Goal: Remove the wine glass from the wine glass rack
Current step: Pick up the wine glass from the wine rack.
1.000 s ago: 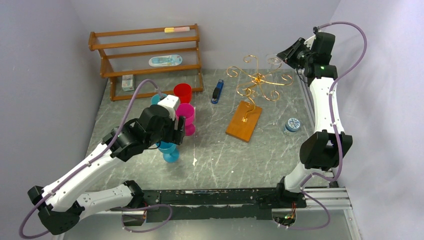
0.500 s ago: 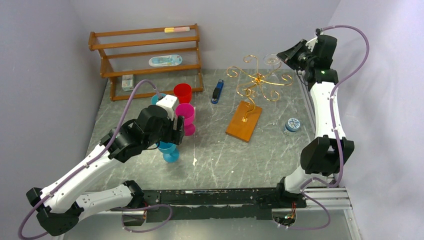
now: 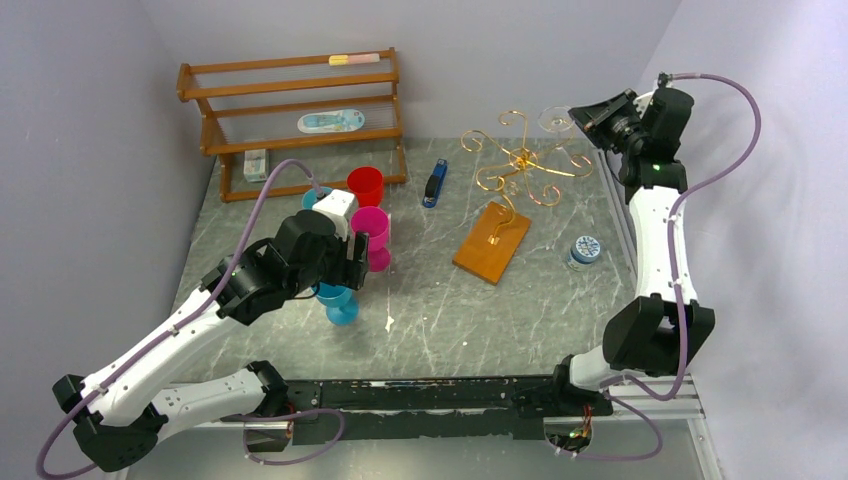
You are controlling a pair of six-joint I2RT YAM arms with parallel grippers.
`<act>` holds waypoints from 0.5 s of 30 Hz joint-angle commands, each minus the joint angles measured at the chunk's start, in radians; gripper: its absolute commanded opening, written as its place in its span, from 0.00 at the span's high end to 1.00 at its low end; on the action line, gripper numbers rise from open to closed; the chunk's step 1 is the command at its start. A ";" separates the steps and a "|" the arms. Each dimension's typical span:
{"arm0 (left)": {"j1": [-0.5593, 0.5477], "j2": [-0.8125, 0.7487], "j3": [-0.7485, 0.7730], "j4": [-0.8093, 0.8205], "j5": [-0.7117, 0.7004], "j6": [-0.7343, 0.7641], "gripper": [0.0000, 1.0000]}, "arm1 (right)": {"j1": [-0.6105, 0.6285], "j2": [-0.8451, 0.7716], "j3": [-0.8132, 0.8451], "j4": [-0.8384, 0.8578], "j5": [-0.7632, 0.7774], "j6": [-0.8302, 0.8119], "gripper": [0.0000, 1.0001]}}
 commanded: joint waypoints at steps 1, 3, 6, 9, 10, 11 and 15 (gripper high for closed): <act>-0.007 -0.004 0.018 -0.001 -0.003 -0.002 0.20 | -0.008 -0.046 0.007 -0.010 0.014 -0.002 1.00; -0.007 -0.002 0.018 -0.002 -0.002 -0.003 0.20 | -0.009 -0.052 0.006 -0.036 0.016 -0.020 1.00; -0.007 -0.004 0.011 0.006 -0.002 0.001 0.19 | -0.009 -0.067 -0.008 -0.063 0.021 -0.043 1.00; -0.007 -0.002 0.011 0.013 -0.001 0.007 0.19 | -0.009 -0.079 -0.008 -0.098 0.026 -0.068 1.00; -0.007 0.000 0.011 0.015 0.001 0.009 0.19 | -0.009 -0.081 -0.003 -0.106 0.028 -0.077 1.00; -0.007 0.003 0.012 0.016 0.003 0.009 0.19 | -0.009 -0.083 0.001 -0.118 0.026 -0.084 1.00; -0.008 0.006 0.011 0.014 0.010 0.005 0.19 | -0.009 -0.102 -0.005 -0.138 0.083 -0.111 1.00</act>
